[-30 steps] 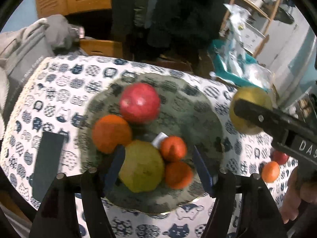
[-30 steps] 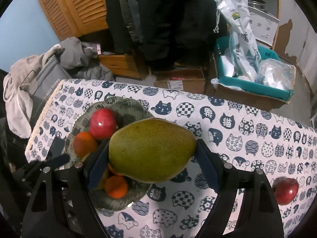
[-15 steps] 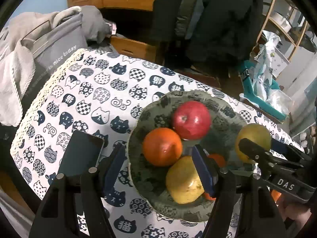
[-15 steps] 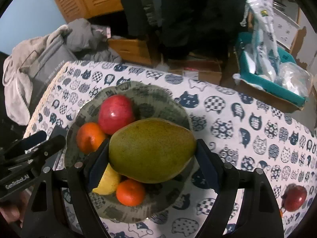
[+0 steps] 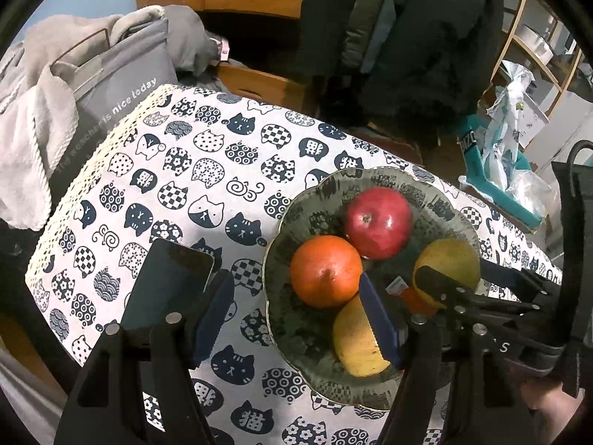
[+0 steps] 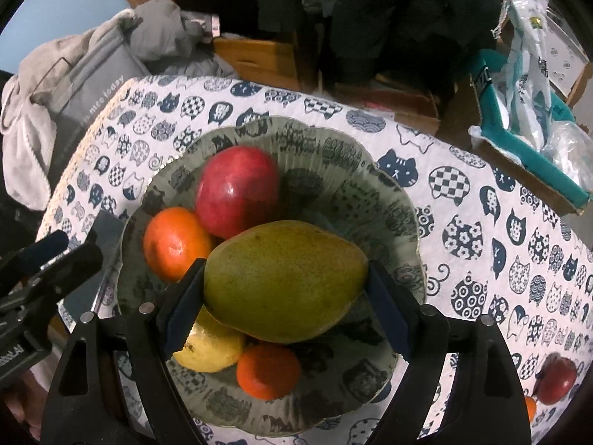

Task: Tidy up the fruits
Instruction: 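Lower the green mango into the bowl and open the right tool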

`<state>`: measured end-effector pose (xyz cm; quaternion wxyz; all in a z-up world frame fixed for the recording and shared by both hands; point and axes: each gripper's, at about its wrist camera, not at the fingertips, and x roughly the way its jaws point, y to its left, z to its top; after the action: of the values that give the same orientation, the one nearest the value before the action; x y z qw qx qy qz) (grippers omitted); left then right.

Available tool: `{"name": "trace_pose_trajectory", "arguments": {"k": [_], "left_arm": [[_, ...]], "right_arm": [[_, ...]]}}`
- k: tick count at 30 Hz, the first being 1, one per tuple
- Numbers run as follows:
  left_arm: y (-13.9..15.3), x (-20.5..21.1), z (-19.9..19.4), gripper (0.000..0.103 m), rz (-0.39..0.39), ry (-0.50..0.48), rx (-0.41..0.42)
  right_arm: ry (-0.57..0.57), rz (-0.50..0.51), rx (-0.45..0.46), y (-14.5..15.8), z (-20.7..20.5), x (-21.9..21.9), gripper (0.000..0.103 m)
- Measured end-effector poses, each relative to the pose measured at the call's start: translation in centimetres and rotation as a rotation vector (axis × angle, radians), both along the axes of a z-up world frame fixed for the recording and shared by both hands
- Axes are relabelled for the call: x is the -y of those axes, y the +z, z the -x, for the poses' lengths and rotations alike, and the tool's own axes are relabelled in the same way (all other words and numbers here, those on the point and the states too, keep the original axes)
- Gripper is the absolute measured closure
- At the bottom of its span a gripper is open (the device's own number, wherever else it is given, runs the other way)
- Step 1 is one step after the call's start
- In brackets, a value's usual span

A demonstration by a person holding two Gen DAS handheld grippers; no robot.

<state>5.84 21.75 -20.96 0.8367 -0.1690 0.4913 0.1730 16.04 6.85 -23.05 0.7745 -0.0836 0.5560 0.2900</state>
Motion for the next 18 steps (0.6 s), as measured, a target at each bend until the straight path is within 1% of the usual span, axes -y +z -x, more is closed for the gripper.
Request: {"name": "trace_pose_trajectory", "arguments": {"k": [4,9,13,18], "left_arm": [[0.2,-0.2,0.1,0.032,0.003,0.007,0.002],[0.7,0.0,0.1,0.032,0.001,0.006,0.008],[1.6,0.4,0.1,0.032,0.000,-0.004,0.029],[2.9,1.4,0.0,0.031,-0.010,-0.023,0.058]], "right_arm": [[0.002,-0.010,0.015,0.3,0.0,-0.1,0.017],[-0.022,-0.035,0.041,1.8,-0.3,0.6,0.015],[-0.064,-0.071,0.069,3.7,-0.6,1.9,0.015],[-0.096,-0.073,0.148,6.6,-0.3,3.7,0.015]]}}
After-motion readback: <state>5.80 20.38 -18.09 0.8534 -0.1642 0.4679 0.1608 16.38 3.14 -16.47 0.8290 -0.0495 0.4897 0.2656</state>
